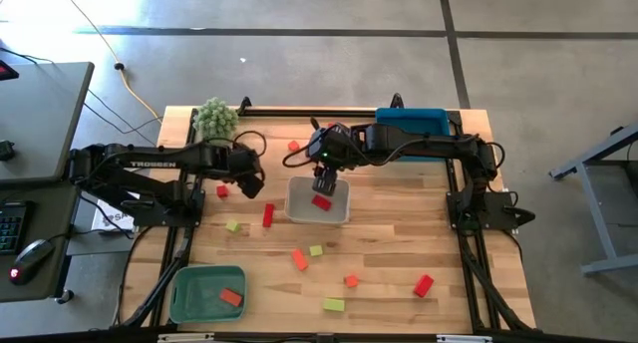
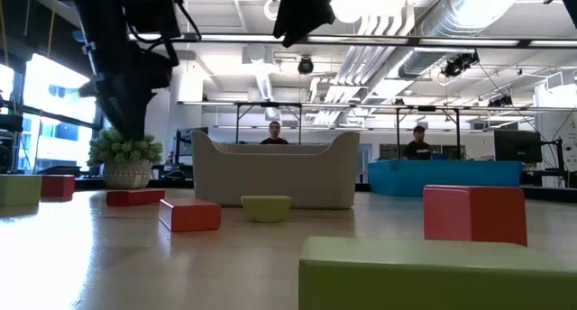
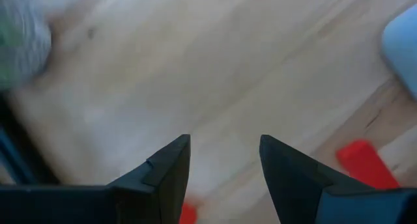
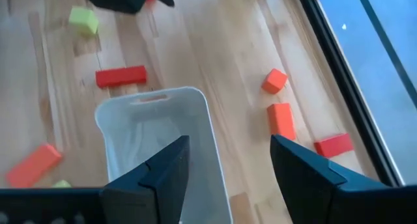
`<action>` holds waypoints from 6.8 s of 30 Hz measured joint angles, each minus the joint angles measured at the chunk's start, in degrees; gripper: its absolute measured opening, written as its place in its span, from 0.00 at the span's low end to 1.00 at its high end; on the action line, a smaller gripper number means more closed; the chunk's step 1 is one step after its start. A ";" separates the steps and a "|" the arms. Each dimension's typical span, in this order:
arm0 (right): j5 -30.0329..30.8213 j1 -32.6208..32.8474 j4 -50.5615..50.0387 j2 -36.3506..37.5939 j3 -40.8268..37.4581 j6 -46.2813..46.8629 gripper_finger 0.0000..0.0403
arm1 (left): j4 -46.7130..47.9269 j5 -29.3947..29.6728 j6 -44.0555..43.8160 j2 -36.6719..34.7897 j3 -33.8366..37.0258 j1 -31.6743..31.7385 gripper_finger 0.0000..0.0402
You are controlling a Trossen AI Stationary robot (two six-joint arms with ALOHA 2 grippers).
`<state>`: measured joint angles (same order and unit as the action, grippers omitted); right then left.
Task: Sort & place blocks by color
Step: Put the green wooden block into the blue bin
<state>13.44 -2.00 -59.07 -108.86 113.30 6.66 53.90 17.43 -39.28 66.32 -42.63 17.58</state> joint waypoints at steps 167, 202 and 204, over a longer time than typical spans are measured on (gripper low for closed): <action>5.95 7.41 24.13 -0.04 -0.04 -22.97 0.28 | -64.64 -44.79 -13.72 -11.21 2.43 4.99 0.28; 13.99 -1.58 3.69 -0.07 -0.04 -5.46 0.27 | -64.40 -45.63 1.80 -9.53 2.43 14.16 0.60; 13.58 -4.13 1.88 -0.07 -0.04 -4.35 0.27 | -64.40 -45.61 2.01 -9.53 2.43 15.07 0.60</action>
<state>27.02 -6.13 -57.19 -108.92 113.25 2.31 -10.50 -28.18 -37.26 56.80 -40.21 32.64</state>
